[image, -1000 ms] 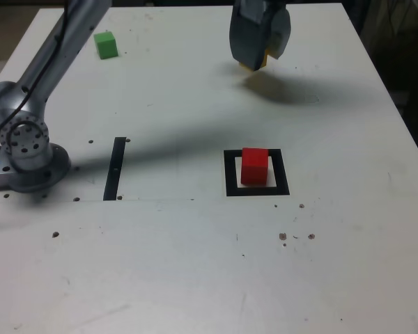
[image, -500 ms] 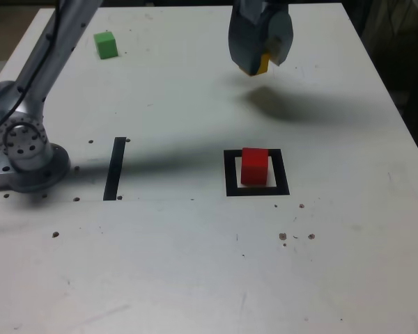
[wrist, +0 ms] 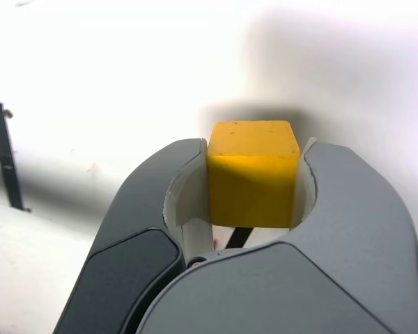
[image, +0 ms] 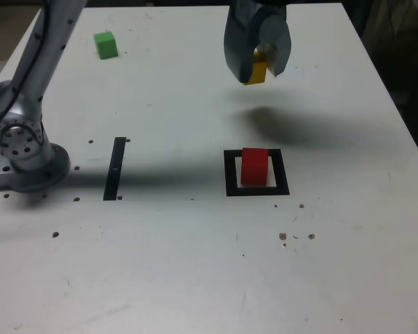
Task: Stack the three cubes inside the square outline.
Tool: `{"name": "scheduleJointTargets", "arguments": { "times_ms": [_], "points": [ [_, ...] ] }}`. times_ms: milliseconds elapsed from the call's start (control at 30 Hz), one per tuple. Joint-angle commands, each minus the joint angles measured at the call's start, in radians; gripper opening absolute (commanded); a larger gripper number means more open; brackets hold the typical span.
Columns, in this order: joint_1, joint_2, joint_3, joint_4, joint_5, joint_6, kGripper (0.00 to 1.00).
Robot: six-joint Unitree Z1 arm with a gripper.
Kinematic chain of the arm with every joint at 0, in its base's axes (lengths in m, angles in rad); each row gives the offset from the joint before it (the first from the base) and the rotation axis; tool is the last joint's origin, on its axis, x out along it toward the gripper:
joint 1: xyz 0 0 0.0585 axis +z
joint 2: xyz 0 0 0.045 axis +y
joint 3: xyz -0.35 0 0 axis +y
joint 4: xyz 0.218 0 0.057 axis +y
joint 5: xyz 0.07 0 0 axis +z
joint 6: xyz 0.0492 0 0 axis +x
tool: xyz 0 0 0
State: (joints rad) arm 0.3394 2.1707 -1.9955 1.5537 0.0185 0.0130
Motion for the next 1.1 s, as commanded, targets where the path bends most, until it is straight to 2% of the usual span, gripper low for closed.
{"name": "scheduleJointTargets", "arguments": {
  "times_ms": [0, 300, 600, 767, 1067],
  "points": [
    [-0.022, -0.029, 0.019, 0.000, -0.002, 0.002, 0.32],
    [-0.126, -0.111, 0.121, -0.050, -0.002, 0.002, 0.32],
    [-0.236, -0.187, 0.259, -0.150, -0.013, -0.004, 0.32],
    [-0.293, -0.208, 0.327, -0.205, -0.012, -0.026, 0.32],
    [-0.384, -0.222, 0.402, -0.257, -0.010, -0.068, 0.32]
  ]
}}
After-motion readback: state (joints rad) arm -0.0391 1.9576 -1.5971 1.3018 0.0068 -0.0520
